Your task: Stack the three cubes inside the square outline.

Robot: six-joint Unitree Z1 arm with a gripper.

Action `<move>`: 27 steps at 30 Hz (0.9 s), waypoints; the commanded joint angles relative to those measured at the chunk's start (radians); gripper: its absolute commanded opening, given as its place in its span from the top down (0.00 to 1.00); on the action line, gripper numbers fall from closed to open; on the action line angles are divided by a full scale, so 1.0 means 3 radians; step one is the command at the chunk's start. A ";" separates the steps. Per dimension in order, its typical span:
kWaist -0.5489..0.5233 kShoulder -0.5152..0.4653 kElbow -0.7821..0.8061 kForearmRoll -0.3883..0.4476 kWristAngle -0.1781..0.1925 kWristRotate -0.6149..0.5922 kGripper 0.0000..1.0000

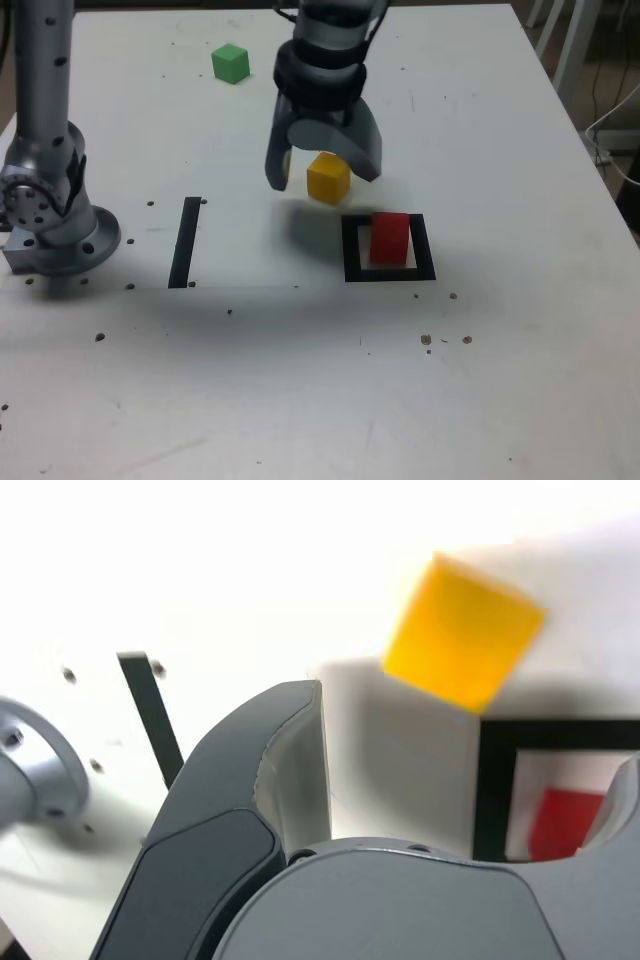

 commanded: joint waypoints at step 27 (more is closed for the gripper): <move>0.0350 0.0229 0.0041 -0.0198 0.0176 0.0900 0.22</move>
